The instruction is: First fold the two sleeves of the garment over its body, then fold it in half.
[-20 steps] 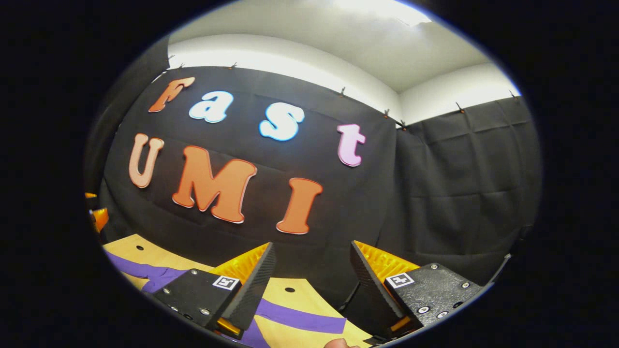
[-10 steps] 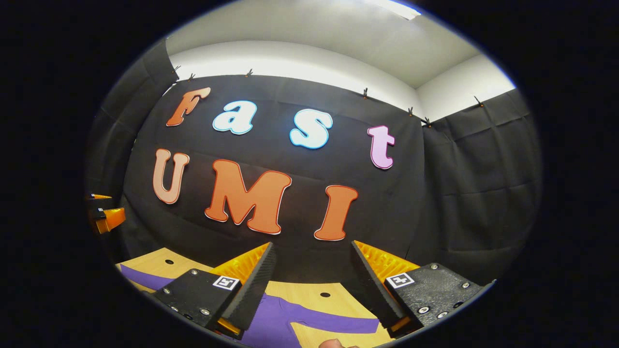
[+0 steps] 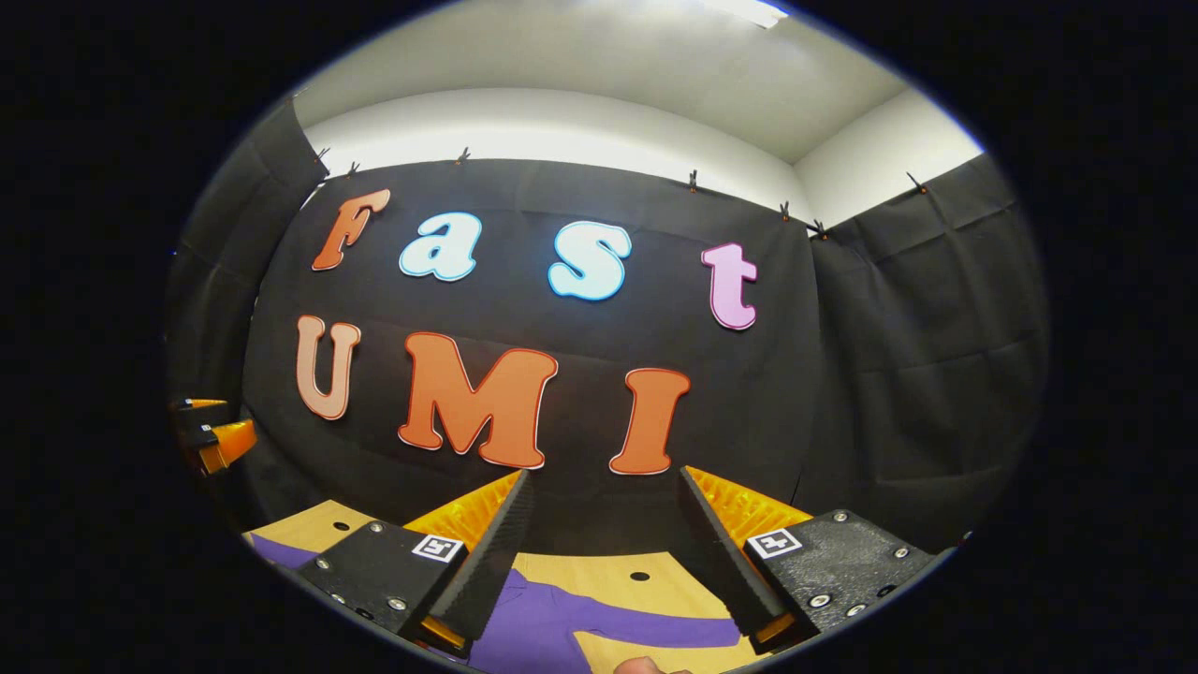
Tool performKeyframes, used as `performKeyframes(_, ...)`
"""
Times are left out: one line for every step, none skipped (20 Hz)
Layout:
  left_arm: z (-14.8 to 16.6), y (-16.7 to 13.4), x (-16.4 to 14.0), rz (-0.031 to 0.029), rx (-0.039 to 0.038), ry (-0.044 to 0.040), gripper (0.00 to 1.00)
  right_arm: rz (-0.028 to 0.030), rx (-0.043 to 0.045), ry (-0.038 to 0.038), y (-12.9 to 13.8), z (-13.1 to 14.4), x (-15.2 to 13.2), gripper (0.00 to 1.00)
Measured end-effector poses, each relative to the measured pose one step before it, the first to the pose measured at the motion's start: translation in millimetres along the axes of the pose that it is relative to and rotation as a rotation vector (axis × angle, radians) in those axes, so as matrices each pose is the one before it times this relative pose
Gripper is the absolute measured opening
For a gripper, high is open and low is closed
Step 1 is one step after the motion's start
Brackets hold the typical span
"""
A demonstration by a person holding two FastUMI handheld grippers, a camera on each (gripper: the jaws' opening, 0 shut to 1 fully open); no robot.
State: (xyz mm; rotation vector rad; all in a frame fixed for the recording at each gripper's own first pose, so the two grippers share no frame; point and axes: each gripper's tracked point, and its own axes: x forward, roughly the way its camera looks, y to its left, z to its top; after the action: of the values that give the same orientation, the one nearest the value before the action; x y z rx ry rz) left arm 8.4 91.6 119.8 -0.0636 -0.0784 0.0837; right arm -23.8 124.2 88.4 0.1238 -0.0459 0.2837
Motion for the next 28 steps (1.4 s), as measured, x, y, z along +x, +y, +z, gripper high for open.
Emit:
performKeyframes(-3.06,-2.93,-2.67,0.00246,0.02110,-0.00447,0.94,0.00204,0.00145,0.01809,0.01,-10.91,0.78,0.99)
performKeyframes(-1.18,-2.14,-1.74,0.00562,0.01473,-0.00561,0.95,-0.00732,-0.01050,0.01699,-0.99,-11.24,0.81,0.94)
performKeyframes(-2.05,-3.55,-3.56,0.00392,0.00699,-0.00387,0.95,-0.00945,-0.01273,0.02194,-1.99,-11.17,1.32,0.94)
performKeyframes(-4.99,-3.29,-1.16,0.00336,0.00267,0.00019,0.95,-0.00743,-0.00947,0.01477,-1.66,-9.84,-2.51,0.94)
performKeyframes(-4.62,-3.93,-3.23,0.00068,-0.00143,0.00234,0.94,0.00523,-0.00085,0.00599,2.08,-6.67,-2.38,0.99)
performKeyframes(-5.59,-4.75,-2.25,-0.00052,-0.00415,0.00626,0.94,0.00229,-0.00084,0.01227,1.41,-7.52,2.02,0.95)
performKeyframes(-6.29,-5.93,-1.34,-0.00377,-0.00793,0.01481,0.94,-0.00559,-0.00238,0.01256,-0.71,-9.74,0.78,0.94)
performKeyframes(-7.42,-6.96,-1.53,-0.00796,-0.00218,0.01765,0.94,-0.00375,-0.00524,0.01553,-3.76,-10.12,2.79,0.95)
performKeyframes(-4.15,-4.41,1.51,0.00217,0.00314,0.00947,0.94,-0.00075,-0.00504,0.01898,-2.92,-12.49,2.81,0.95)
performKeyframes(-0.84,-2.70,3.67,0.00647,0.00714,0.00102,0.95,0.00231,-0.00757,0.01819,-3.60,-11.75,4.34,0.95)
performKeyframes(0.45,-2.47,1.92,0.01187,0.00430,-0.00023,0.95,-0.00305,-0.00491,0.02815,-6.50,-13.66,5.92,0.95)
performKeyframes(-0.78,-4.82,1.70,0.00992,-0.00224,-0.00344,0.94,-0.00166,-0.00170,0.02528,-7.40,-14.30,5.05,0.95)
performKeyframes(1.88,-3.60,2.64,0.01246,-0.00480,-0.00637,0.95,-0.01958,-0.00029,0.02519,-11.62,-13.83,6.10,0.95)
performKeyframes(1.19,-5.42,2.52,0.00708,-0.00489,-0.00942,0.95,-0.01435,0.00764,0.02198,-11.26,-13.05,5.75,0.95)
performKeyframes(2.44,-6.35,3.88,0.00743,0.00337,-0.00631,0.95,-0.01924,0.01071,0.02333,-12.68,-12.49,7.59,0.95)
performKeyframes(1.70,-3.65,4.92,0.00923,0.00611,-0.00253,0.95,-0.01094,0.01136,0.02607,-10.77,-14.13,7.82,0.95)
performKeyframes(3.29,-7.57,4.30,0.00055,0.00511,-0.00293,0.95,-0.01807,0.00591,0.02763,-11.32,-13.55,10.36,0.95)
performKeyframes(0.39,-5.68,3.58,0.00644,0.00363,-0.00155,0.95,-0.01485,0.00367,0.02875,-12.22,-13.55,8.63,0.95)
performKeyframes(1.25,-6.94,2.59,0.00325,0.00354,-0.00129,0.95,-0.01988,-0.00093,0.02284,-13.11,-11.15,10.46,0.95)
performKeyframes(-0.43,-5.61,4.19,0.00642,0.00595,-0.00030,0.94,-0.02038,-0.00353,0.02678,-12.99,-11.87,10.62,0.95)
performKeyframes(0.18,-5.64,3.47,0.00414,0.00681,0.00216,0.95,-0.01458,-0.00442,0.02804,-11.58,-10.69,12.65,0.95)
performKeyframes(-1.37,-7.03,2.93,0.00626,0.00775,0.00183,0.95,-0.01906,-0.00404,0.02513,-11.65,-11.47,11.98,0.95)
performKeyframes(-0.11,-6.26,2.16,0.00300,0.00508,0.00261,0.95,-0.00423,-0.00292,0.02739,-8.13,-11.31,13.07,0.95)
performKeyframes(-1.48,-6.16,3.11,0.00489,0.00439,0.00330,0.95,-0.00608,-0.00258,0.03160,-8.75,-11.66,11.92,0.95)
performKeyframes(-0.08,-6.62,2.63,0.00286,0.00296,0.00554,0.95,0.00093,-0.00165,0.03226,-6.61,-10.58,11.99,0.95)
performKeyframes(-3.05,-7.27,2.81,-0.00022,0.00623,0.00968,0.94,-0.00769,-0.00242,0.03215,-6.35,-11.59,12.88,0.95)
performKeyframes(-1.42,-5.37,1.73,0.00178,0.00765,0.01001,0.94,-0.00008,-0.00274,0.03826,-4.42,-11.46,12.89,0.95)
performKeyframes(-2.61,-5.64,3.01,0.00251,0.00831,0.00667,0.95,-0.00126,0.00042,0.04242,-4.61,-11.82,11.94,0.96)
